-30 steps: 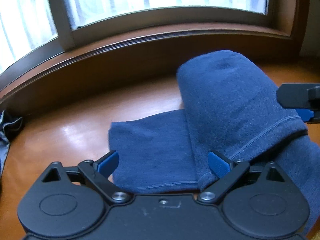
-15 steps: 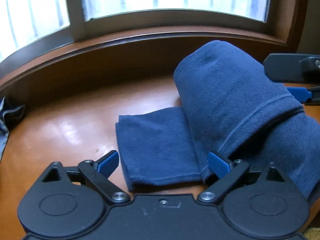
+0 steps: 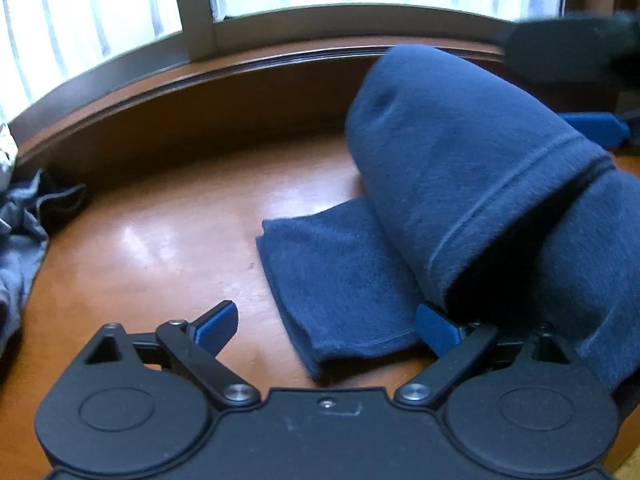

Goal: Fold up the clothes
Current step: 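Roll the navy roll over the remaining leg ends with the right gripper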

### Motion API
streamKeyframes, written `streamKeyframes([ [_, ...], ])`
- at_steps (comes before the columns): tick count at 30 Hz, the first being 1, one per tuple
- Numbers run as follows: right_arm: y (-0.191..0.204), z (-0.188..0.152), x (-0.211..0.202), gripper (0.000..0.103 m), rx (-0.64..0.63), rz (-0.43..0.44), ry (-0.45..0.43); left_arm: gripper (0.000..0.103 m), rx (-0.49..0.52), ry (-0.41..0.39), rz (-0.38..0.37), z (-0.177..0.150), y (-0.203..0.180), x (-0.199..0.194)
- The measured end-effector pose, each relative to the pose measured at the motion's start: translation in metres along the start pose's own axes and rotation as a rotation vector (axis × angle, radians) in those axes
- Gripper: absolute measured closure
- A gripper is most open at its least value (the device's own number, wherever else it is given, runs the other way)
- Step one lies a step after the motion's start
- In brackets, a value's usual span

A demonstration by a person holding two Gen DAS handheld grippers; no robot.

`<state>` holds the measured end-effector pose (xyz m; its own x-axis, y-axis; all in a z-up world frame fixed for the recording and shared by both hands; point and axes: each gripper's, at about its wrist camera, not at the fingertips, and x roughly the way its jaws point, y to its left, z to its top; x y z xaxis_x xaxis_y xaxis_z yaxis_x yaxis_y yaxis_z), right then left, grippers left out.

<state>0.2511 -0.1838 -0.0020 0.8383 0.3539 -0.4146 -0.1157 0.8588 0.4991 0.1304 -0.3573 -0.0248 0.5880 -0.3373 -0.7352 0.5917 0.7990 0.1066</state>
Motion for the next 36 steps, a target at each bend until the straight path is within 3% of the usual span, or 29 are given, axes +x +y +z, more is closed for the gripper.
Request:
streamKeyframes([
  [11,0.016,0.001,0.01,0.005,-0.032,0.057,0.018,0.007,-0.067,0.001,-0.039,-0.012,0.026,-0.017],
  [20,0.033,-0.002,0.021,0.005,-0.047,0.098,0.033,0.007,-0.031,0.005,0.003,-0.022,0.026,-0.024],
  [36,0.064,-0.015,0.06,0.005,-0.061,0.204,0.136,0.007,-0.078,0.037,0.06,-0.04,0.055,-0.025],
])
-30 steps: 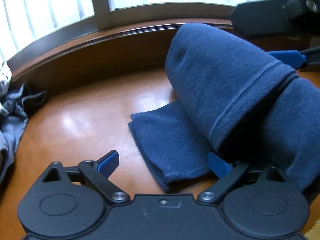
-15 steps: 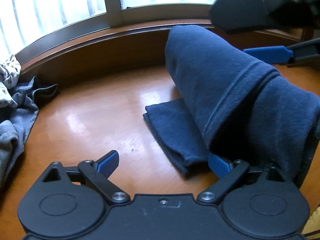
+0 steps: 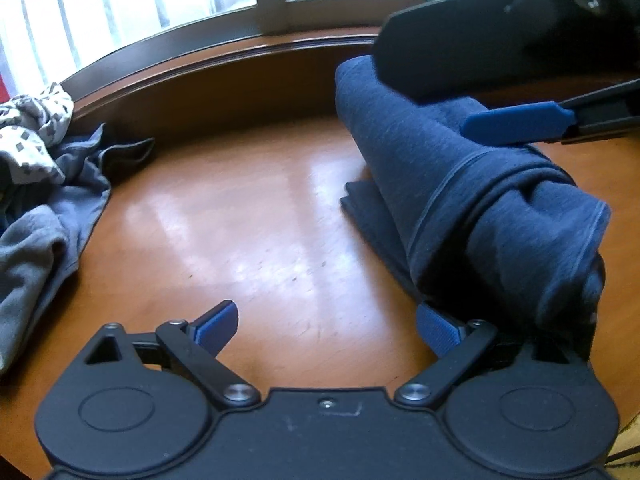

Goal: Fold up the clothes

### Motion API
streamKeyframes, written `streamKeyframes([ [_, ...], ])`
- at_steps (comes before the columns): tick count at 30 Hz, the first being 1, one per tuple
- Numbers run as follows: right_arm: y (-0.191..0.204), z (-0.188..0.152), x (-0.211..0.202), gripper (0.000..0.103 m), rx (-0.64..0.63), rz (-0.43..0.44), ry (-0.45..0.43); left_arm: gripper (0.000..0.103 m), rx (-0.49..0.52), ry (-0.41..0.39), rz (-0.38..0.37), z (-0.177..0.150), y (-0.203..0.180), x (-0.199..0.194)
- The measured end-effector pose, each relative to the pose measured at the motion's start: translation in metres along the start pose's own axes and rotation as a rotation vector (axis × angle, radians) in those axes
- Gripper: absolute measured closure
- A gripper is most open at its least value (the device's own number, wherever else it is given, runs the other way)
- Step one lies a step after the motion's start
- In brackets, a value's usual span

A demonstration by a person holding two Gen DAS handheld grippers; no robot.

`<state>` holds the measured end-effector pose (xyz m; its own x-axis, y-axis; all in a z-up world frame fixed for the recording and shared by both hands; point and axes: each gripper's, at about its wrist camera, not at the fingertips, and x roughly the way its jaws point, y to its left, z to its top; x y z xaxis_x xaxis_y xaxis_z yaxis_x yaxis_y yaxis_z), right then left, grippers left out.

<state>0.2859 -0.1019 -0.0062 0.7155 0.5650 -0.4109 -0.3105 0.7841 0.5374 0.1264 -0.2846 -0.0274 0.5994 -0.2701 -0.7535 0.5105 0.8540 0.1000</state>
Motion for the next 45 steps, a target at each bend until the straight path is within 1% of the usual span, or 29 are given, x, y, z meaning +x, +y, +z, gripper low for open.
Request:
streamKeyframes([
  [7,0.003,-0.005,0.026,0.005,0.006,0.038,0.055,0.007,-0.017,0.02,0.038,-0.011,0.016,-0.002],
  [12,0.01,-0.009,0.041,0.004,-0.027,0.046,0.075,0.007,-0.045,0.036,0.045,-0.019,0.03,-0.004],
  [16,0.016,-0.012,0.049,0.004,-0.085,0.025,0.083,0.007,-0.08,0.034,0.037,-0.023,0.04,-0.008],
  [20,0.023,-0.017,0.057,0.001,-0.143,0.0,0.087,0.007,-0.089,0.026,0.033,-0.025,0.047,-0.012],
  [22,0.026,-0.017,0.059,0.001,-0.158,-0.015,0.087,0.007,-0.105,0.015,0.017,-0.025,0.053,-0.014],
  [23,0.027,-0.017,0.059,0.001,-0.158,-0.025,0.086,0.007,-0.113,0.009,0.008,-0.025,0.056,-0.016],
  [25,0.029,-0.012,0.053,0.008,-0.134,-0.049,0.071,0.007,-0.136,-0.005,-0.009,-0.025,0.061,-0.021],
  [26,0.03,-0.008,0.046,0.011,-0.118,-0.051,0.057,0.007,-0.149,-0.017,-0.018,-0.024,0.065,-0.025],
  [27,0.031,-0.003,0.035,0.011,-0.109,-0.053,0.026,0.007,-0.159,-0.029,-0.026,-0.022,0.068,-0.029],
  [29,0.034,0.003,0.012,0.009,-0.13,-0.098,-0.058,0.007,-0.176,-0.058,-0.059,-0.014,0.074,-0.034],
  [31,0.033,0.006,-0.009,0.009,-0.166,-0.191,-0.12,0.007,-0.187,-0.083,-0.115,-0.005,0.077,-0.038],
  [33,0.023,0.004,-0.019,0.009,-0.159,-0.281,-0.135,0.007,-0.194,-0.108,-0.182,0.006,0.076,-0.038],
  [34,0.016,0.002,-0.022,0.009,-0.133,-0.321,-0.137,0.006,-0.195,-0.116,-0.209,0.011,0.074,-0.036],
  [36,-0.001,-0.005,-0.026,0.009,-0.061,-0.396,-0.135,0.006,-0.195,-0.121,-0.24,0.02,0.065,-0.032],
  [37,-0.008,-0.009,-0.027,0.009,-0.021,-0.42,-0.134,0.006,-0.192,-0.116,-0.253,0.025,0.06,-0.029],
  [39,-0.017,-0.017,-0.028,0.009,0.036,-0.439,-0.127,0.006,-0.184,-0.099,-0.291,0.032,0.05,-0.021],
  [40,-0.018,-0.02,-0.028,0.009,0.044,-0.446,-0.118,0.006,-0.179,-0.087,-0.317,0.034,0.046,-0.018],
  [42,-0.018,-0.024,-0.027,0.013,0.031,-0.455,-0.096,0.007,-0.18,-0.068,-0.364,0.037,0.039,-0.013],
  [45,-0.015,-0.019,-0.034,0.014,-0.016,-0.442,-0.12,0.007,-0.214,-0.048,-0.41,0.035,0.037,-0.011],
])
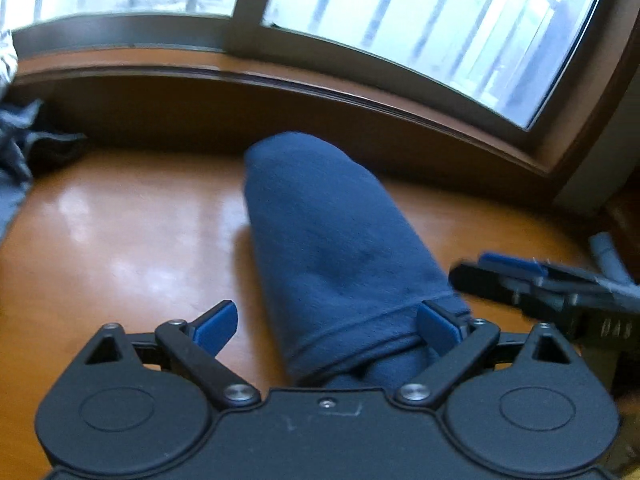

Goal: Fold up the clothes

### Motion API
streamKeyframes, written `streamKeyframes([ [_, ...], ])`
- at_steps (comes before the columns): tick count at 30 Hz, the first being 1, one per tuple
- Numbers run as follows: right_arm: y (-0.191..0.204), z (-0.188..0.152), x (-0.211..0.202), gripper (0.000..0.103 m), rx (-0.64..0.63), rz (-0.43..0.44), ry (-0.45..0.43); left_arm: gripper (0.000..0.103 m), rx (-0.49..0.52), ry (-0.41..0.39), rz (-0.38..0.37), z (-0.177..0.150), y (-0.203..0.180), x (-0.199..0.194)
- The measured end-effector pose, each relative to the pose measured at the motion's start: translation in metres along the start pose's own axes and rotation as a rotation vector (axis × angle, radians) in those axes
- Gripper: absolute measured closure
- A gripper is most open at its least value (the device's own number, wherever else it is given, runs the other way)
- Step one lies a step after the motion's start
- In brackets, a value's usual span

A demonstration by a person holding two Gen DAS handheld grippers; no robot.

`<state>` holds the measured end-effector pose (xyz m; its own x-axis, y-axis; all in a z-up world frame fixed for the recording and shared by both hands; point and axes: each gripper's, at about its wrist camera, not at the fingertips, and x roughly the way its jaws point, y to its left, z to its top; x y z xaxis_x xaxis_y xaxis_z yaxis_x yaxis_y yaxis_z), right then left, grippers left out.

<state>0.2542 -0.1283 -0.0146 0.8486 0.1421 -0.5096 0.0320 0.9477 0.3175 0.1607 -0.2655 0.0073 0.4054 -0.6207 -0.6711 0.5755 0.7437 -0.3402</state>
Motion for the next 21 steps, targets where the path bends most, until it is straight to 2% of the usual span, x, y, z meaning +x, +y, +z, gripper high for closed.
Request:
streamKeyframes([
  [3,-0.009,0.017,0.0,0.012,-0.022,0.014,-0.014,0.007,-0.025,0.009,0.005,-0.003,-0.007,0.002],
  [8,-0.022,0.044,0.023,0.011,-0.091,0.067,0.019,0.004,-0.027,-0.002,0.113,-0.01,-0.034,0.004],
  [13,-0.017,0.063,0.058,0.011,-0.273,0.144,0.081,0.0,-0.094,-0.013,0.213,-0.016,-0.057,0.01],
  [18,0.0,0.069,0.092,0.011,-0.527,0.271,0.101,0.0,-0.108,-0.031,0.342,-0.026,-0.085,0.015],
  [20,0.002,0.067,0.103,0.01,-0.59,0.334,0.112,0.0,-0.117,-0.039,0.383,-0.026,-0.09,0.013],
  [21,0.001,0.067,0.11,0.009,-0.583,0.363,0.134,0.0,-0.122,-0.042,0.402,-0.025,-0.093,0.012],
])
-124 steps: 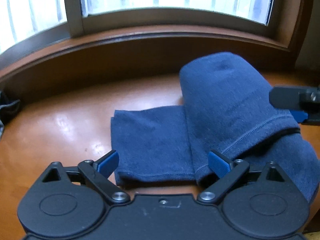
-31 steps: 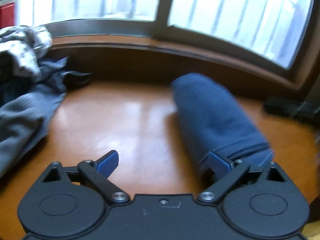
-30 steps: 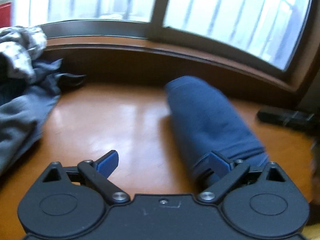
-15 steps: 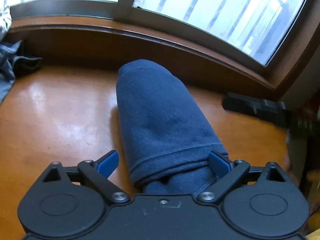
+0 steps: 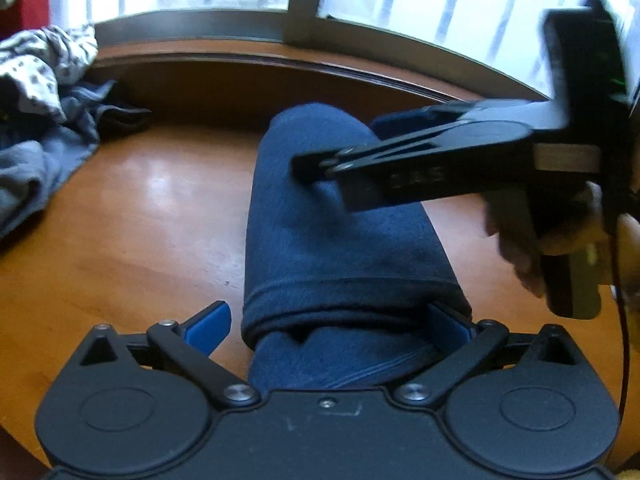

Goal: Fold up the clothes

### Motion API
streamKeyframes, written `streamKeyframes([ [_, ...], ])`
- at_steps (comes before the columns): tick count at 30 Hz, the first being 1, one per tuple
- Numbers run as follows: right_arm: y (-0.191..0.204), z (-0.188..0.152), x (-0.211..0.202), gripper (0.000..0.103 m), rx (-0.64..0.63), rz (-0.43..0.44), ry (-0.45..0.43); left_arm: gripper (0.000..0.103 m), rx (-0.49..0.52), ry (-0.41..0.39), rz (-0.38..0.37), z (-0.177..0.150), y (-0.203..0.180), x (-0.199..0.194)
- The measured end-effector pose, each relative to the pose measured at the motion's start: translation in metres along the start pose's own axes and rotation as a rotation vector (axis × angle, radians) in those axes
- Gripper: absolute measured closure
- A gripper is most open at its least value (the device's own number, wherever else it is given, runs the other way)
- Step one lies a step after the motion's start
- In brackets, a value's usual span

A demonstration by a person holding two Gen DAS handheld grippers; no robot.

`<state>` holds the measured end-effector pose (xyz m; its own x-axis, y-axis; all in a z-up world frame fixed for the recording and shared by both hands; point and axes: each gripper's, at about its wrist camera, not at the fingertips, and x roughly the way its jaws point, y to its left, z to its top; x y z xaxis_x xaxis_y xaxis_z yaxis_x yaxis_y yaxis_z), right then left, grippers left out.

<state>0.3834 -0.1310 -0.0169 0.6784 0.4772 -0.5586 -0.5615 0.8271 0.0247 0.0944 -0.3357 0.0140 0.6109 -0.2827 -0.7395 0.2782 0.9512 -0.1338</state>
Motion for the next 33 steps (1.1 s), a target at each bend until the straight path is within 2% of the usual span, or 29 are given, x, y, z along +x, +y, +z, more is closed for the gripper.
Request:
streamKeyframes([
  [2,-0.01,0.0,0.013,0.006,0.059,0.07,0.031,0.0,-0.012,-0.015,0.045,0.001,-0.001,-0.009],
  [4,-0.014,-0.001,0.023,0.005,0.106,0.102,0.046,0.0,-0.004,-0.037,0.094,0.005,-0.001,-0.025],
  [9,0.0,-0.003,0.035,0.002,0.063,0.083,0.051,0.0,0.059,-0.01,0.142,0.008,-0.009,-0.031],
  [15,-0.004,-0.004,0.03,0.002,0.049,0.07,0.069,0.0,-0.023,0.042,0.075,-0.005,0.0,-0.008],
  [19,-0.011,-0.006,0.027,0.002,0.051,0.072,0.1,0.0,-0.023,0.03,0.033,-0.01,0.002,-0.003],
  [26,-0.003,-0.026,0.014,0.002,0.093,-0.01,0.066,0.0,-0.048,0.059,-0.106,-0.015,0.014,0.007],
  [29,-0.002,-0.032,0.006,0.002,0.1,-0.039,0.063,0.0,-0.029,0.061,-0.155,-0.019,0.011,0.011],
  [33,-0.005,-0.043,-0.009,0.002,0.128,-0.071,0.058,0.0,-0.007,0.081,-0.179,-0.021,-0.001,0.011],
])
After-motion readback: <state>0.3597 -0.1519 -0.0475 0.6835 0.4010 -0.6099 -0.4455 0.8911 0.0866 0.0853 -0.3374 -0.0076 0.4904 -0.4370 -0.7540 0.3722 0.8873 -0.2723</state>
